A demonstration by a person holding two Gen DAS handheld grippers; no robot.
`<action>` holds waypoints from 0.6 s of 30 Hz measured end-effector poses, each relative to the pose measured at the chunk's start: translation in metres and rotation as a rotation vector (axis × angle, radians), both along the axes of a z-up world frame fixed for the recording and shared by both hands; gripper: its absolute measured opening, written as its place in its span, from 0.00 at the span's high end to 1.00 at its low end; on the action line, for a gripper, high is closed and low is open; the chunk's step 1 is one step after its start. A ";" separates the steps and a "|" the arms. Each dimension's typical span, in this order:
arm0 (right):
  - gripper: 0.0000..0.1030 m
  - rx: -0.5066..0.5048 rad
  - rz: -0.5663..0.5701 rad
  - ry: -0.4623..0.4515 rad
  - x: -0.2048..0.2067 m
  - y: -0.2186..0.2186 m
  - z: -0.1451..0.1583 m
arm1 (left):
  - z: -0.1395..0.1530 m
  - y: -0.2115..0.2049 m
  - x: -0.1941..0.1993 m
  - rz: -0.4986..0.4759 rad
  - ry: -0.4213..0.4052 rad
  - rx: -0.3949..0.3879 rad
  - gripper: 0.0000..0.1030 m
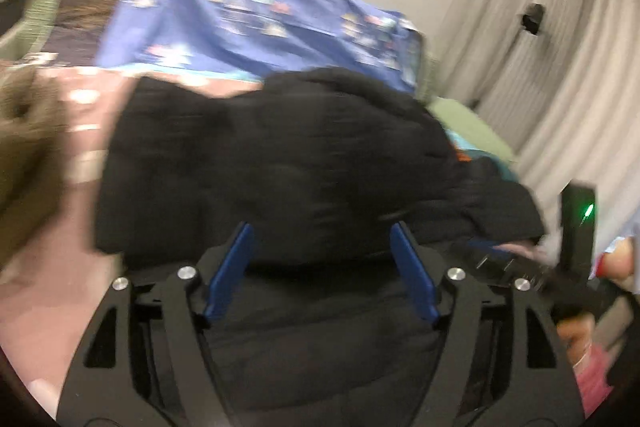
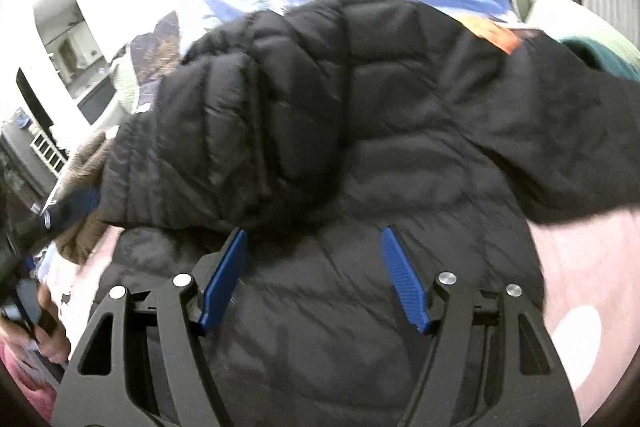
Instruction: Fold large clothes
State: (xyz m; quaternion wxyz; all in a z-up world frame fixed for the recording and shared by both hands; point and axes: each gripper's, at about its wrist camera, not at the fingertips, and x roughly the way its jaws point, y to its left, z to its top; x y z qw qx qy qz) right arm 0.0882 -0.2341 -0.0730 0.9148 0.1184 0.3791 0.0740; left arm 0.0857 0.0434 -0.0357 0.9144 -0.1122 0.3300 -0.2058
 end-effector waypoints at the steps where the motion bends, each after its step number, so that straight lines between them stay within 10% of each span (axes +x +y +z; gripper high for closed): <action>1: 0.30 -0.006 0.009 -0.006 0.006 0.004 0.002 | -0.002 0.014 -0.004 0.029 0.003 0.002 0.25; 7: 0.38 -0.119 0.012 -0.030 0.053 0.039 0.006 | -0.024 0.094 -0.022 0.287 0.039 0.115 0.24; 9: 0.92 -0.154 0.019 -0.042 0.060 0.047 0.008 | -0.029 0.107 -0.027 0.333 0.046 0.174 0.24; 10: 0.98 -0.170 0.004 -0.057 0.059 0.049 0.012 | -0.031 0.111 -0.028 0.344 0.049 0.196 0.24; 18: 1.00 -0.164 -0.178 -0.286 0.019 -0.006 0.080 | -0.042 0.095 -0.007 0.281 0.071 0.313 0.24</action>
